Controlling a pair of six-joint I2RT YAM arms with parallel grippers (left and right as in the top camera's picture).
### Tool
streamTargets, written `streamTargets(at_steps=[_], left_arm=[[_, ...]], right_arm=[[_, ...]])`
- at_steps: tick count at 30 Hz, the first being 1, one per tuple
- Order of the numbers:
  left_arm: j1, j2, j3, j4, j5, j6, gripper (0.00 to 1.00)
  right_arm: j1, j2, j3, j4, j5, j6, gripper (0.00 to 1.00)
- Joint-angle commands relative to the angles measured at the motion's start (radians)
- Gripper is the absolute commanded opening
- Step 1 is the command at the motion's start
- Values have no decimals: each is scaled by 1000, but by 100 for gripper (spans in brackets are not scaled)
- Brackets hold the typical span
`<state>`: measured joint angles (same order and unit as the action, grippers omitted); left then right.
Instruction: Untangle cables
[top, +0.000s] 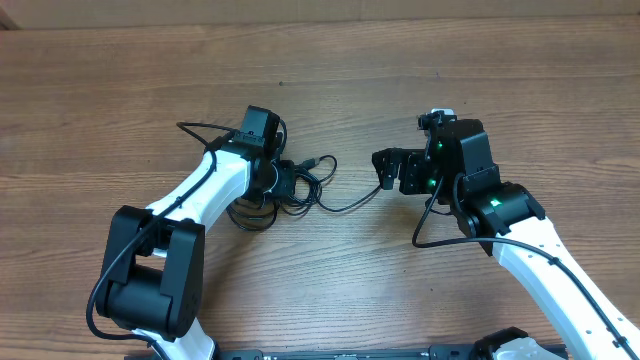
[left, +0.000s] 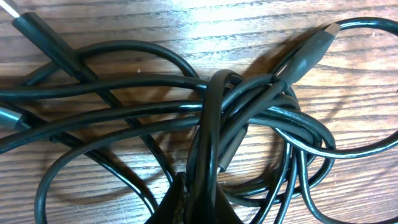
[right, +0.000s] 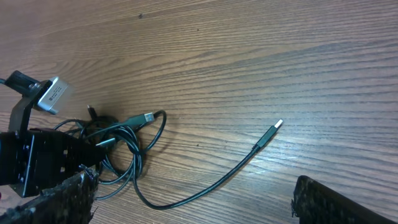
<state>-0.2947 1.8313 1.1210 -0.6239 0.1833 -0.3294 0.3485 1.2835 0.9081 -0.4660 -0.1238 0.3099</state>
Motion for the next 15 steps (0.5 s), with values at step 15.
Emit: streamTargets(at_steps=[15], left_arm=[[-2,-562,29,-11,210,518,4]], right_arm=[[-4,-130,17,89,-452,-227,98]])
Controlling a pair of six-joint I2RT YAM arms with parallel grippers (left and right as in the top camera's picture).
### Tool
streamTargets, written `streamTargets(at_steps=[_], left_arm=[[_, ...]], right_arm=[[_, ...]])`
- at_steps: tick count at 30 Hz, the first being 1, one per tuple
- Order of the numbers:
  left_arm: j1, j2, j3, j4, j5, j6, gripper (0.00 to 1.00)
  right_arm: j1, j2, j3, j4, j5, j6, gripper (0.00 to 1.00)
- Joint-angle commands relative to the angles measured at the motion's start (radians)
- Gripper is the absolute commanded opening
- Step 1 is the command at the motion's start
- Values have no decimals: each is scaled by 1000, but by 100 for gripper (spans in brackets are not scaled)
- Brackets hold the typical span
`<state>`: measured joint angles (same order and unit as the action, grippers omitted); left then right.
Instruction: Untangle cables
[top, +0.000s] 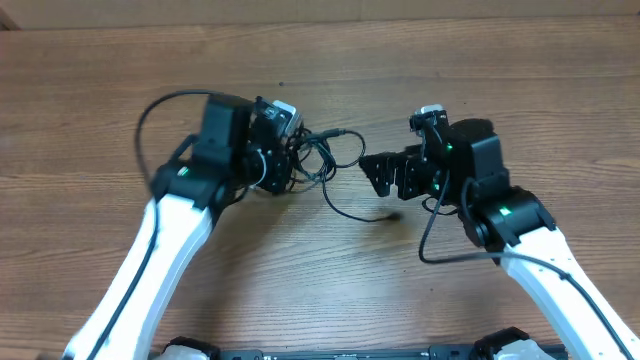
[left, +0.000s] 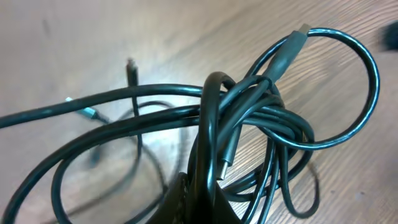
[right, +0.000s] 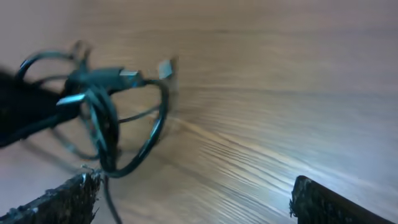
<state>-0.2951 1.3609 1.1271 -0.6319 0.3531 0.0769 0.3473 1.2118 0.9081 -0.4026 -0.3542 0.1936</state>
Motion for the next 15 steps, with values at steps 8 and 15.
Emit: streamTargets(at_steps=[8,15], left_arm=[[-2,-162,23,-65,41,110,4],[-2,-162,22,-62,202,111,4]], right_arm=[[-3,-116,17,93,-479,-156,97],[-1,-117,17,100,-549,-170,92]])
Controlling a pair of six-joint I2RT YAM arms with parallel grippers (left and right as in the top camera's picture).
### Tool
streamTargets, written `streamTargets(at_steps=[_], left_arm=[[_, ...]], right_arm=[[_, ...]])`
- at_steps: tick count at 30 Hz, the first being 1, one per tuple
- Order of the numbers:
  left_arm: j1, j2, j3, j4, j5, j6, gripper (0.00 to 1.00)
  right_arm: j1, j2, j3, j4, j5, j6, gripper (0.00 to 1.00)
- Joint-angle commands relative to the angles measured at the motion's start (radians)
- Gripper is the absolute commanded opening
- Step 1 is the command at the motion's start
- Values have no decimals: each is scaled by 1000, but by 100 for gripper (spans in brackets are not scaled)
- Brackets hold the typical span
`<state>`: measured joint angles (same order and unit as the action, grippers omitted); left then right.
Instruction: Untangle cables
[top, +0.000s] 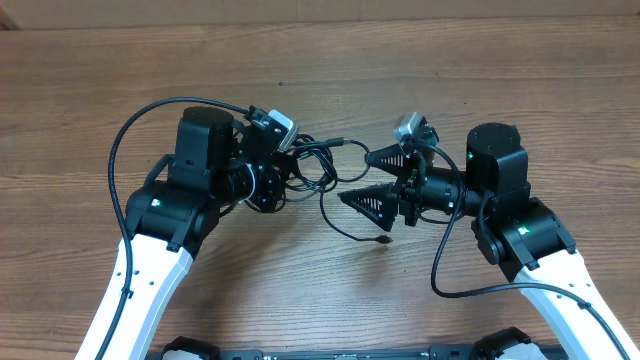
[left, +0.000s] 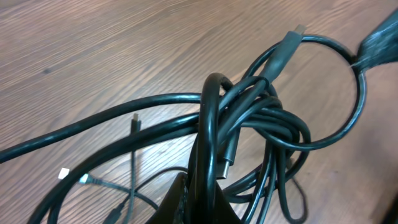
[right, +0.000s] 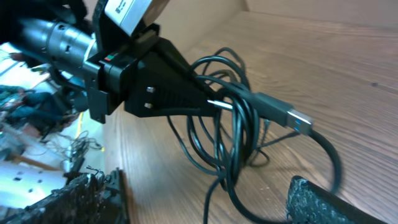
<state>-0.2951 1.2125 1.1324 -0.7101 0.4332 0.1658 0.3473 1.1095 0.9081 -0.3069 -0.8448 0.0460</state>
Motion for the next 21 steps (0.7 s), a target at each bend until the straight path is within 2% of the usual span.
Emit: streamTargets(at_steps=[1,5,7,21], left_arm=[[-2,-13,17,19,139,22,4],[-2,-13,17,19,191,21,4],[-2,-13,17,18,196,21,4],[-2,-13,17,16,240,22,4]], right_arm=[[-1,-15,17,4,-58,-22,91],[-1,-15,17,2,-35,-29,82],[-1,-15,17,-2,-7,-29,81],[-1,-13,16,-141,359,-29,84]])
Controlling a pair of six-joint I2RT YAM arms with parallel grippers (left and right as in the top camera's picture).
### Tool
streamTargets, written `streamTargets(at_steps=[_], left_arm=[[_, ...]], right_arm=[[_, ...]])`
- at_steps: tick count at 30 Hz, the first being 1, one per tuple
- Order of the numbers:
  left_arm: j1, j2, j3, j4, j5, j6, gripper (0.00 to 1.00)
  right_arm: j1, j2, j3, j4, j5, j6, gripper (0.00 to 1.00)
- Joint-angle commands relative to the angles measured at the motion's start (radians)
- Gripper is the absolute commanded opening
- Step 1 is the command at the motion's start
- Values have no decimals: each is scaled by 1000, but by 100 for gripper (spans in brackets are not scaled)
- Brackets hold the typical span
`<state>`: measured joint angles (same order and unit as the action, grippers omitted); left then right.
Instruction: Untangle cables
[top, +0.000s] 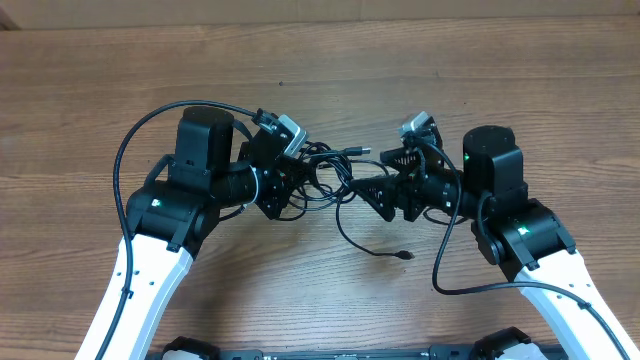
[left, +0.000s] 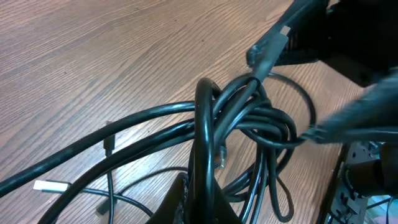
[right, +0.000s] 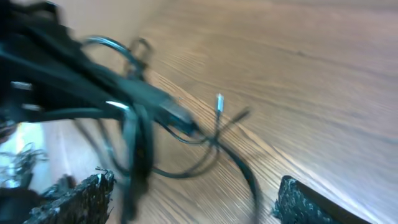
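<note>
A tangled bundle of black cables hangs above the wooden table, with my left gripper shut on it. In the left wrist view the strands run up out of my left gripper, and a USB plug sticks out on top. My right gripper is open, right against the bundle's right side. The right wrist view is blurred: the bundle lies ahead of my right gripper, with nothing clamped. One loose cable end trails onto the table.
Bare wooden table lies all round. Both arms meet over its middle. A thin connector end and a small plug lie on the wood under the bundle.
My right gripper, still open, has come closer to the bundle's right side. The loose cable end has shifted to the right and toward the front. My left gripper still holds the bundle.
At first my left gripper was shut on the bundle low at the table, my right gripper open off to the right. Then the bundle was lifted and further back. After that both grippers faced each other, and now the open right gripper is at the bundle.
</note>
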<state>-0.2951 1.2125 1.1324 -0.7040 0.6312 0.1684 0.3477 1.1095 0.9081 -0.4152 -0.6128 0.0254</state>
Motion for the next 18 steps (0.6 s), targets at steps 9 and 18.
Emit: streamTargets(at_steps=[9,18], left_arm=[[0,-13,17,37,42,19,4],[0,-13,17,35,42,19,4]], right_arm=[[-1,-13,16,-161,309,-7,85],[-2,-13,16,-267,399,12,85]])
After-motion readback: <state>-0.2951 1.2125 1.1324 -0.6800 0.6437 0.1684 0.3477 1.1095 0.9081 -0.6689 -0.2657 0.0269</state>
